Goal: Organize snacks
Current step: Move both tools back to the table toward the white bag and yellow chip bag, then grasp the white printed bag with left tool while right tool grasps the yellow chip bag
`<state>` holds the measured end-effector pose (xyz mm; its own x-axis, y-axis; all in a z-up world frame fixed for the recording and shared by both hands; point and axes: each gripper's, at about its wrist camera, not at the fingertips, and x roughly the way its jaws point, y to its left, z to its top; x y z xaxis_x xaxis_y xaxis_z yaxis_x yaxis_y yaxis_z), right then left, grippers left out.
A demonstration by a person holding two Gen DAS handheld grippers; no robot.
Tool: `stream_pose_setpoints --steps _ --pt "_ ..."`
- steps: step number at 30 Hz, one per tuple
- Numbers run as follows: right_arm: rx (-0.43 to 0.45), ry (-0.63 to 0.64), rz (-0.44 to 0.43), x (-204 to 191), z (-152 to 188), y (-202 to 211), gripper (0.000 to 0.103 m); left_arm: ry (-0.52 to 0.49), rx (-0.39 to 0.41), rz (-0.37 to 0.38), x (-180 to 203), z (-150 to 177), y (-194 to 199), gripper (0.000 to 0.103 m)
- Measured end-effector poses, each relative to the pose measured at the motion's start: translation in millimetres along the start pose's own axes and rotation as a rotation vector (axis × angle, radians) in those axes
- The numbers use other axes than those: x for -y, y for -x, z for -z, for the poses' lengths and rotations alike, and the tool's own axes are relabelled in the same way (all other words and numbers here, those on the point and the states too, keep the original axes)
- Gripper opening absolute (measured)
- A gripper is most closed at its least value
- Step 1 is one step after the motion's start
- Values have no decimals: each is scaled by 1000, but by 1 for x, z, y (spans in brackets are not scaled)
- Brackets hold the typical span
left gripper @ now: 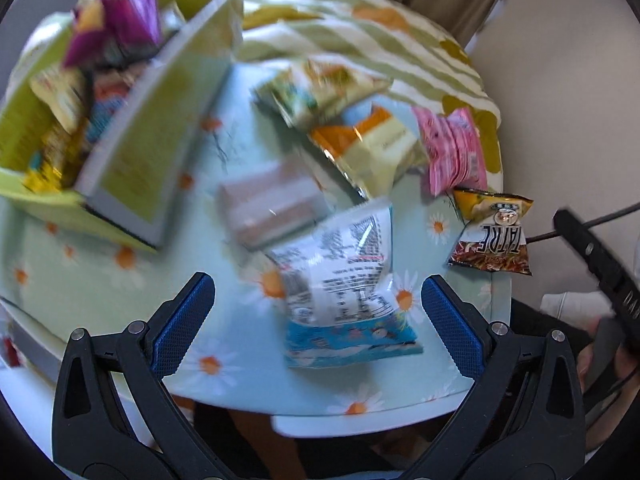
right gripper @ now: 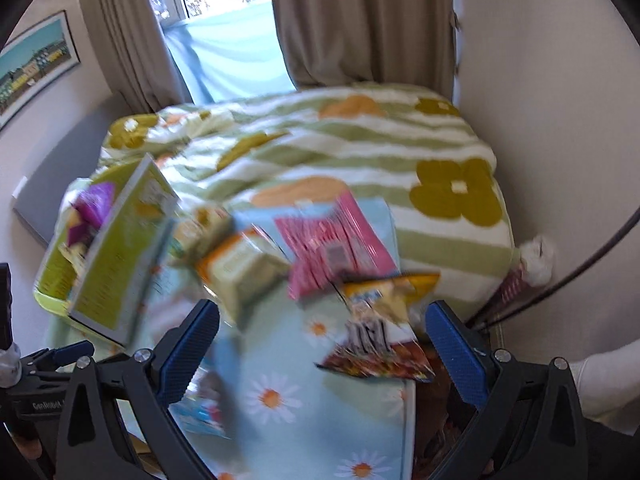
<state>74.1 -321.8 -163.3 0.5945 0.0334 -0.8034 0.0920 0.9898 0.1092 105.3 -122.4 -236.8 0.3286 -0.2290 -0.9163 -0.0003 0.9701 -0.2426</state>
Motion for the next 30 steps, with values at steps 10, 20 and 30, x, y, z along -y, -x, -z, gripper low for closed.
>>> stream_pose_setpoints --steps 10,20,30 --pt "-105 -41 -3 36 15 -53 103 49 -74 -14 11 10 -56 91" --pt "-140 -41 -10 46 12 -89 101 49 -93 -22 12 21 -73 56" --pt "-168 -44 -10 49 12 -108 80 5 -96 -30 10 23 -67 51"
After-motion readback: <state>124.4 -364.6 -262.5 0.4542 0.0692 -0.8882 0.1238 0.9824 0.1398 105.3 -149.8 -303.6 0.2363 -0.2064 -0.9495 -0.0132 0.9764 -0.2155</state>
